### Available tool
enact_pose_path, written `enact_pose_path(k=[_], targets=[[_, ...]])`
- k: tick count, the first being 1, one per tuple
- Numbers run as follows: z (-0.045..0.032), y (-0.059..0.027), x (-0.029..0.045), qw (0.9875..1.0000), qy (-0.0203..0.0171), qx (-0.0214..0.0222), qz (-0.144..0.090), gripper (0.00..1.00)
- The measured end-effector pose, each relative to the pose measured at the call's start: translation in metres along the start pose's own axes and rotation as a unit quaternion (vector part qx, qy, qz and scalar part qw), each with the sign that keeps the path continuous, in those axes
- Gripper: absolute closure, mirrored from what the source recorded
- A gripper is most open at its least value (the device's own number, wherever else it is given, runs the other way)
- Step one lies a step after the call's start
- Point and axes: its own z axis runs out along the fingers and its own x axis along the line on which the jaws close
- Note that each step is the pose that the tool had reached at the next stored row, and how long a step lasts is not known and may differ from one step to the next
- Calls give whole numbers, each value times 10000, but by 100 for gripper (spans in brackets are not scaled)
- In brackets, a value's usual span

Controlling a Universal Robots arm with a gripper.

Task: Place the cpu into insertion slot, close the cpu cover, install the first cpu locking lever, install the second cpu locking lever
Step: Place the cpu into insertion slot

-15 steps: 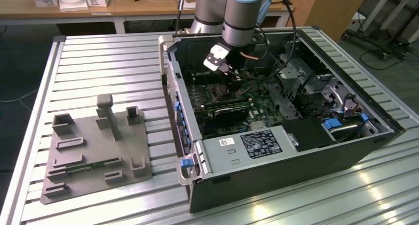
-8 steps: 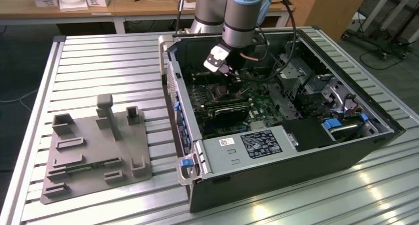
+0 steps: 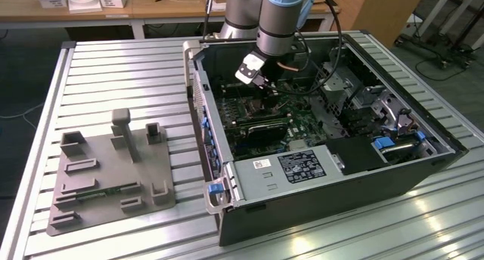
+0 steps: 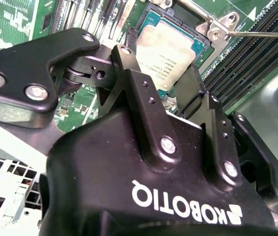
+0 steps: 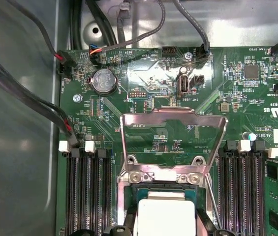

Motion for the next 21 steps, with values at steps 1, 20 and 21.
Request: enact_pose_path(k=[1, 20, 21], targets=[[0, 0, 0, 10000, 0, 0, 0, 46], [4, 0, 0, 10000, 0, 0, 0, 46], [4, 0, 0, 10000, 1, 0, 0, 46]])
